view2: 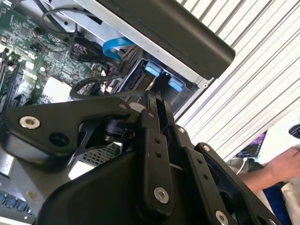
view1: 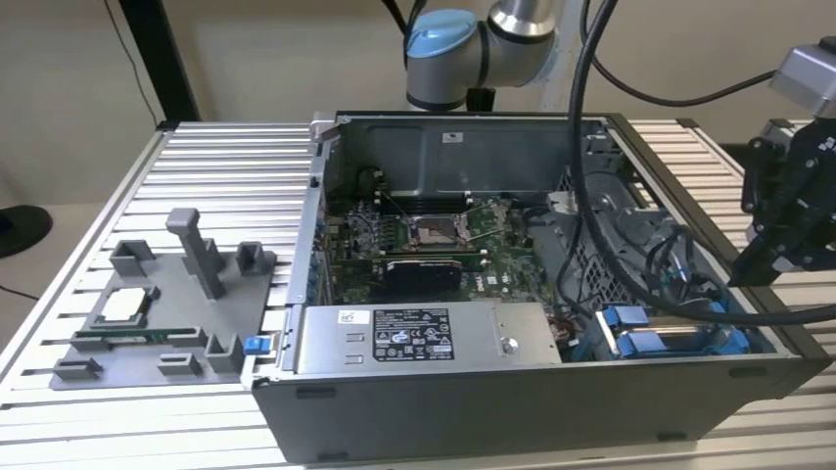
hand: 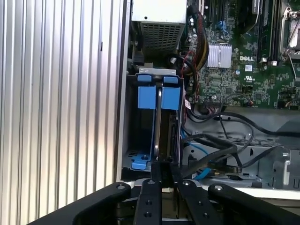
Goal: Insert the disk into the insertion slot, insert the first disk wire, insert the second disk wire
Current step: 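Insert the first disk wire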
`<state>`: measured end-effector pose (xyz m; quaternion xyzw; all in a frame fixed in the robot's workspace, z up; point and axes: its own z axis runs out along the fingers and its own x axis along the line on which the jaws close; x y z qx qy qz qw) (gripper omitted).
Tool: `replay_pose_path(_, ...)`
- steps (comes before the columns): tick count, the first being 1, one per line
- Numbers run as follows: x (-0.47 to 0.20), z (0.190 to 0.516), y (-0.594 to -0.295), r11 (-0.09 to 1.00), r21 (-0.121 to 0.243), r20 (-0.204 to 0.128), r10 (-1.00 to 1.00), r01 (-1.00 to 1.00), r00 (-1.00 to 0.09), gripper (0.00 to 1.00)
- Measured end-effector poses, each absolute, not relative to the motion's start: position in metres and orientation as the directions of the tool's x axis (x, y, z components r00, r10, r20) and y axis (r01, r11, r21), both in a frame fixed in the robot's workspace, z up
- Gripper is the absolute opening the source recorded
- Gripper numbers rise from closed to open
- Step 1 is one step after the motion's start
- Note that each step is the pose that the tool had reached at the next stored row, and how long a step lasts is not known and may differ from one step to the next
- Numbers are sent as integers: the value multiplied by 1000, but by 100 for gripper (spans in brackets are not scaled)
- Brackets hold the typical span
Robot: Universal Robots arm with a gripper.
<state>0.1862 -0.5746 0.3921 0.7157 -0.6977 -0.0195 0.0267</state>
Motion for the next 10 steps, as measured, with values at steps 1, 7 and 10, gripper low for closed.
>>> replay_pose_path(1, 188, 392, -575, -25, 69, 9, -1000, -997, 26, 0)
replay_pose_path(7, 199, 392, -577, -25, 94, 9, -1000, -995, 26, 0)
replay_pose_path(10, 204, 392, -577, -25, 105, 8, -1000, -994, 26, 0)
